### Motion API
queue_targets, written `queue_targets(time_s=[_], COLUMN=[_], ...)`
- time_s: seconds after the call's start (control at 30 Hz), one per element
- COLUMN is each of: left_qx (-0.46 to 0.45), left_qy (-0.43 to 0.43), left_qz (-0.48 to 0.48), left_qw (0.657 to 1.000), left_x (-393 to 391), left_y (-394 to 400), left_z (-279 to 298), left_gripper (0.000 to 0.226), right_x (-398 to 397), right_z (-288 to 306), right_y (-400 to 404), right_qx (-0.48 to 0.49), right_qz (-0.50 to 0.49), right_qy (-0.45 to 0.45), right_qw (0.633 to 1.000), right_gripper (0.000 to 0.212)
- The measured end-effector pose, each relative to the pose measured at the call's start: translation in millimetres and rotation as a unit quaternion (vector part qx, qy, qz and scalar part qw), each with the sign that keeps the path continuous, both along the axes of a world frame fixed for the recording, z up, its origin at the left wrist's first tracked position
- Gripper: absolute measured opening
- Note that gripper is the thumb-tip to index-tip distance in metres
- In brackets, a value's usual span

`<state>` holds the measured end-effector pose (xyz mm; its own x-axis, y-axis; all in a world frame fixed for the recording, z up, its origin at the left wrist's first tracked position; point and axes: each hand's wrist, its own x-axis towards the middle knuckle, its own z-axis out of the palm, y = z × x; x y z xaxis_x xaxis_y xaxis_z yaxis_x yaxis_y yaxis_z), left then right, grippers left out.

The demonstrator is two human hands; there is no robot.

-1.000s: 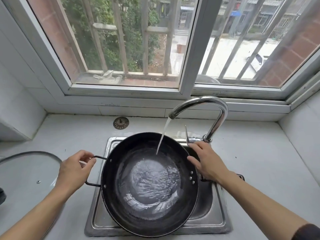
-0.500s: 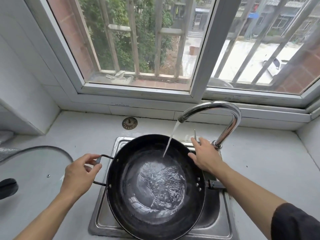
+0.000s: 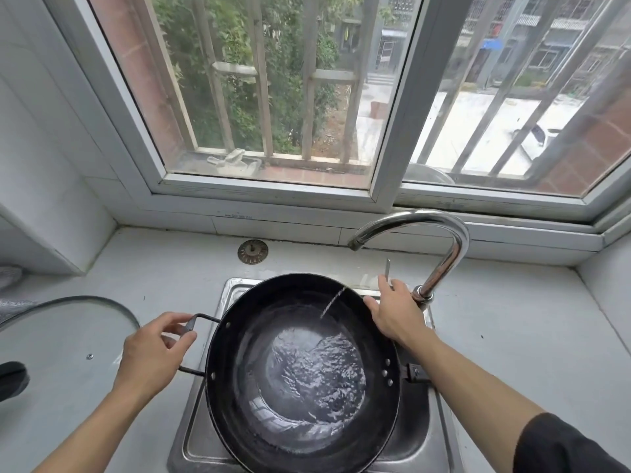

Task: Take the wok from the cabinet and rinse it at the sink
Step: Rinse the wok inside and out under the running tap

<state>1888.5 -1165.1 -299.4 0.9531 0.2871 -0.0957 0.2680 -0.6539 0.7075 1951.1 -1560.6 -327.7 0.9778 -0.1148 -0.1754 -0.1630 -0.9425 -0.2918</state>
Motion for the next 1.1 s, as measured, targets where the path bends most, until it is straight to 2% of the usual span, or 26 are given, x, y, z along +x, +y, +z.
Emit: queue_targets(time_s=[0.2,0.3,0.43,0.5,0.6,0.73,0.8,0.93,1.1], left_qx=[0.001,0.018,0.090,0.150,0.267,0.357,0.378,0.420,0.433], left_qy=[0.004,-0.002,-0.027,-0.024,0.014,0.032,0.018,-0.017,-0.009], left_qz=[-0.003,-0.023,-0.150,-0.250,-0.381,-0.453,-0.472,-0.501,-0.497], left_qw=[1.000,1.000,0.984,0.956,0.885,0.816,0.796,0.757,0.752], left_x=[-2.1,-0.3,2.7,5.1,11.1,22.1,25.9,26.2,28.9], left_y=[-1.8,0.6,11.8,18.7,26.8,32.4,31.6,25.7,26.0], left_z=[3.7,2.8,-2.1,0.2,0.1,-5.9,-5.7,-1.5,-3.2], left_gripper=[0.020,0.022,0.043,0.059,0.075,0.098,0.105,0.103,0.104], right_x=[-4.5,-18.7,-51.0,-67.6,-91.3,-117.2,-126.4,-134.8,-133.2], right_z=[12.3,23.7,30.2,28.2,19.0,3.5,-8.0,-31.1,-45.9], right_y=[-0.9,-11.4,-28.1,-38.1,-55.1,-68.8,-71.1,-72.0,-69.1], right_qx=[0.030,0.058,0.065,0.058,0.018,-0.072,-0.089,-0.077,-0.060], right_qz=[0.009,0.050,0.135,0.145,0.147,0.157,0.165,0.167,0.184], right_qy=[0.034,-0.008,0.023,0.062,0.106,0.129,0.114,0.072,-0.003], right_qw=[0.999,0.997,0.988,0.986,0.983,0.977,0.976,0.980,0.981], right_gripper=[0.063,0.054,0.048,0.057,0.071,0.081,0.084,0.091,0.092])
